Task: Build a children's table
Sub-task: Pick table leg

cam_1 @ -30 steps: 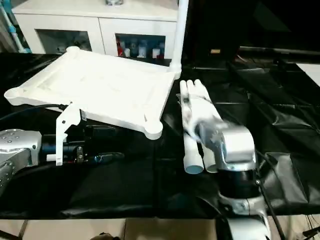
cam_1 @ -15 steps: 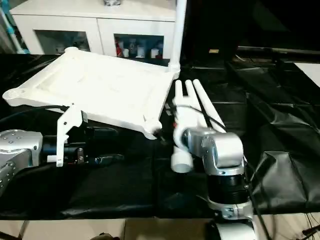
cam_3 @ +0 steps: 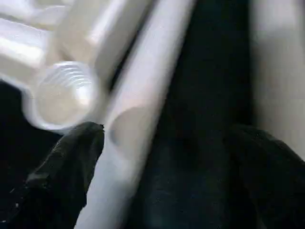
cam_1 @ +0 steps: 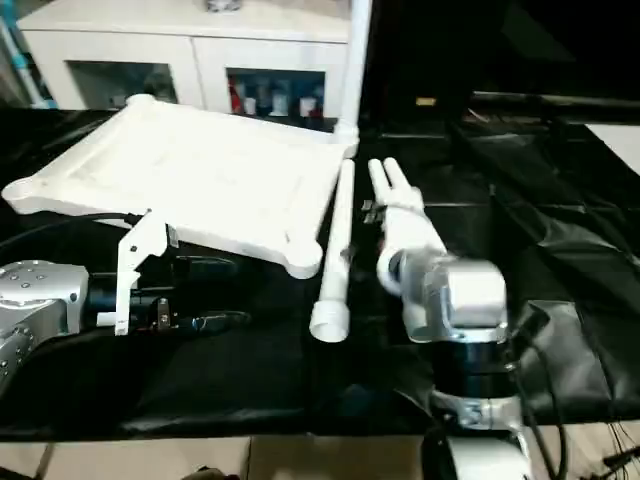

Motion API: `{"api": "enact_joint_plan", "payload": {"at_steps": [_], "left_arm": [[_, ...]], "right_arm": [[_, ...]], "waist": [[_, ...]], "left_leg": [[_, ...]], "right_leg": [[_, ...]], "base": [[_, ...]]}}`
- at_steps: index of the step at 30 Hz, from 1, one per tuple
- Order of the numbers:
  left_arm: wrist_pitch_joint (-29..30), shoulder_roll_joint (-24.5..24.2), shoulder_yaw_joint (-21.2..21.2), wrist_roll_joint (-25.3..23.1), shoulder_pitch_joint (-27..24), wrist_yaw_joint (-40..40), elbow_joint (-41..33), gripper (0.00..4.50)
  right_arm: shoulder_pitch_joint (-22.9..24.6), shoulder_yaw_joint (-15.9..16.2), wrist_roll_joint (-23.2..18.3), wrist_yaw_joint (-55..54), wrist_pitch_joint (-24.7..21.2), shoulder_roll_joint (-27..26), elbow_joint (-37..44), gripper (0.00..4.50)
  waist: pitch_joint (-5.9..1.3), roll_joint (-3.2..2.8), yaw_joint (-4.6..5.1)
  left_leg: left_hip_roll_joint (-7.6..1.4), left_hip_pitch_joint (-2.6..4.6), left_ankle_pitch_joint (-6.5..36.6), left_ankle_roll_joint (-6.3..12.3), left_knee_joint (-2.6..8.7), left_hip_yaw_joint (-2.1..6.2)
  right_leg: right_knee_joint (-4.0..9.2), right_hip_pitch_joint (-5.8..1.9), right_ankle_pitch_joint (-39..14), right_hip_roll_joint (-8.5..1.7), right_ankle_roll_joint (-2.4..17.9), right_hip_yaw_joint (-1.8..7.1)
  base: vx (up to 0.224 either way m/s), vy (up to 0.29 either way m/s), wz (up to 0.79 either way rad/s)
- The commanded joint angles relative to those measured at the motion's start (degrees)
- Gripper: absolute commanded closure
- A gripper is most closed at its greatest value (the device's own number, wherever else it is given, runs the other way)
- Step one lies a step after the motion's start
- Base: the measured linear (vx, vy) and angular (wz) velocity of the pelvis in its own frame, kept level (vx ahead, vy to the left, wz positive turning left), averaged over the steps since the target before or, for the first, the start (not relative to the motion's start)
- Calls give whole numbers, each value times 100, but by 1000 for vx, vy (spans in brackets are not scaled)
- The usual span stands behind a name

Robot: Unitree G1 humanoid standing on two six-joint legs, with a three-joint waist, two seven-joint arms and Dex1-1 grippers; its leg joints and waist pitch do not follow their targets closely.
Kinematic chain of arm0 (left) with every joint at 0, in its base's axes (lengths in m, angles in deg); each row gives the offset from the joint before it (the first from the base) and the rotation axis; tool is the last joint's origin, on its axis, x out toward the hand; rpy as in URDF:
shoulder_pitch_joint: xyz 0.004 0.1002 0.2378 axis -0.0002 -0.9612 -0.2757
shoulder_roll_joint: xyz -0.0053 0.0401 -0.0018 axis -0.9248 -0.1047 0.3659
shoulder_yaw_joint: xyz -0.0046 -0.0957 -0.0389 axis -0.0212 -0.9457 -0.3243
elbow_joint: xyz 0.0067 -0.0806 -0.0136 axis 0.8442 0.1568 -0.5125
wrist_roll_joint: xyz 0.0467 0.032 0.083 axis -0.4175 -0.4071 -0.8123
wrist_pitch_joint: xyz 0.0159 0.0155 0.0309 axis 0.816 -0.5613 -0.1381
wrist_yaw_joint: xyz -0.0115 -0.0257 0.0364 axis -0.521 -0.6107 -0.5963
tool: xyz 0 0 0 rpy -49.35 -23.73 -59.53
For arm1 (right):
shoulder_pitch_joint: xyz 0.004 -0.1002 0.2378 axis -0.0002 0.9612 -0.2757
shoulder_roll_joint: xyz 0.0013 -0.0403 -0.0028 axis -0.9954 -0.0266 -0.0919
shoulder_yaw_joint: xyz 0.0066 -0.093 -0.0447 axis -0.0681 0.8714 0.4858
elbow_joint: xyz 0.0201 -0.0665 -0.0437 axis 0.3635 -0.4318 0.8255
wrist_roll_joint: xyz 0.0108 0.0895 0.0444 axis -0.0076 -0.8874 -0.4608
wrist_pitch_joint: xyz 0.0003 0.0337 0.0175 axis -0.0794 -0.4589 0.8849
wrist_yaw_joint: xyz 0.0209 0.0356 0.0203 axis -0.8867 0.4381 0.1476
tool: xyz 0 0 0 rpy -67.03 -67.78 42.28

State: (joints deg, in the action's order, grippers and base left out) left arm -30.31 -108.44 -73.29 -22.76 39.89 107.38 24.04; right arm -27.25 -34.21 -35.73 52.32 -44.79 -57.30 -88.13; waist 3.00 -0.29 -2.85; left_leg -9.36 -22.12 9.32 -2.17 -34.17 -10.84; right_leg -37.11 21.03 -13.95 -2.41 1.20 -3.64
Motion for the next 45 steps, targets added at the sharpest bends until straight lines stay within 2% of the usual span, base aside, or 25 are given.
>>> {"api": "enact_joint_plan", "payload": {"at_steps": [1,5,9,10,11,13,14,15,18,20,27,29,34,35,38,40,43,45], "left_arm": [[-34,-55,63,-12,24,17,24,8],[-21,-43,91,-6,22,-12,-14,8],[-20,-34,111,-7,14,-22,-21,8],[-18,-36,128,-17,14,-24,-26,8],[-18,-36,128,-17,14,-24,-26,8],[-3,-44,128,-10,6,-25,-56,8],[2,-50,122,-5,-1,-24,-67,8],[13,-67,109,7,-13,-18,-86,0],[19,-80,106,14,-21,-15,-98,0],[20,-91,106,18,-27,-7,-105,0],[-26,-102,107,-29,21,-52,-42,0],[-38,-54,147,-79,80,-100,38,0],[-34,88,206,-124,186,-212,172,0],[-33,153,221,-129,217,-259,206,0],[-125,327,202,-240,281,-508,325,0],[-252,352,174,-326,290,-588,389,0],[-199,295,127,-269,286,-544,411,0],[-291,280,75,-397,290,-692,483,0]], "right_arm": [[-84,-178,-252,58,127,-121,-89,0],[-186,-236,-271,36,252,-220,-351,0],[-242,-255,-263,32,252,-276,-543,0],[-252,-139,-200,40,61,-253,-725,0],[-252,-139,-200,40,61,-253,-725,0],[-223,-46,-174,-25,-241,-251,-933,0],[-209,-51,-190,-27,-329,-265,-970,0],[-168,-77,-208,-58,-387,-290,-1040,29],[-157,-129,-217,-81,-387,-312,-1108,29],[-144,-138,-207,-87,-360,-311,-1157,63],[-191,-215,-189,-129,-351,-272,-1282,110],[-185,-241,-214,-121,-378,-238,-1352,136],[-159,-375,-254,-132,-383,-222,-1444,167],[-144,-426,-265,-136,-384,-210,-1487,188],[-98,-493,-280,-127,-335,-183,-1591,195],[-73,-492,-279,-125,-290,-185,-1642,228],[-42,-523,-275,-152,-204,-217,-1763,239],[-21,-547,-266,-182,-120,-263,-1854,241]], "waist": [[-351,-75,-14],[-349,-70,-25],[-346,-59,-46],[-346,-50,-43],[-347,-54,-45],[-350,-33,-47],[-353,-43,-51],[-353,-33,-48],[-347,-37,-48],[-340,-38,-49],[-343,-50,-39],[-345,-60,-32],[-353,-51,-27],[-353,-48,-18],[-357,-45,-24],[-358,-39,-21],[-352,-37,-27],[-348,-28,-22]], "left_leg": [[-388,186,981,-421,384,201],[-397,213,999,-482,396,192],[-393,197,992,-512,407,194],[-389,193,971,-508,406,194],[-389,194,958,-507,408,195],[-384,186,873,-482,398,188],[-385,182,848,-472,396,189],[-386,180,843,-466,397,188],[-393,193,945,-514,408,190],[-392,193,995,-530,410,191],[-394,206,1066,-589,413,190],[-395,206,1059,-598,416,194],[-391,202,1022,-593,404,187],[-393,201,1016,-587,404,185],[-403,198,1011,-569,402,192],[-397,195,1033,-559,403,193],[-397,205,1072,-550,404,195],[-401,201,1137,-573,418,201]], "right_leg": [[457,-153,-414,-592,913,394],[451,-127,-489,-583,896,385],[455,-138,-599,-595,827,391],[456,-140,-578,-589,823,390],[451,-140,-565,-590,826,386],[456,-149,-493,-594,836,392],[452,-154,-470,-600,842,391],[449,-152,-467,-595,828,387],[456,-138,-609,-595,769,391],[470,-135,-697,-605,749,396],[477,-123,-734,-601,740,399],[465,-122,-678,-587,739,394],[467,-139,-599,-594,765,399],[470,-138,-593,-590,764,400],[474,-151,-565,-603,780,398],[481,-154,-585,-600,774,395],[489,-138,-702,-605,779,394],[487,-141,-749,-605,789,387]], "base": [[0,0,0],[0,0,0],[0,0,0],[0,0,0],[0,0,0],[0,0,0],[0,0,0],[0,0,0],[0,0,0],[0,0,0],[0,0,0],[0,0,0],[0,0,0],[0,0,0],[0,0,0],[0,0,0],[0,0,0],[0,0,0]]}}
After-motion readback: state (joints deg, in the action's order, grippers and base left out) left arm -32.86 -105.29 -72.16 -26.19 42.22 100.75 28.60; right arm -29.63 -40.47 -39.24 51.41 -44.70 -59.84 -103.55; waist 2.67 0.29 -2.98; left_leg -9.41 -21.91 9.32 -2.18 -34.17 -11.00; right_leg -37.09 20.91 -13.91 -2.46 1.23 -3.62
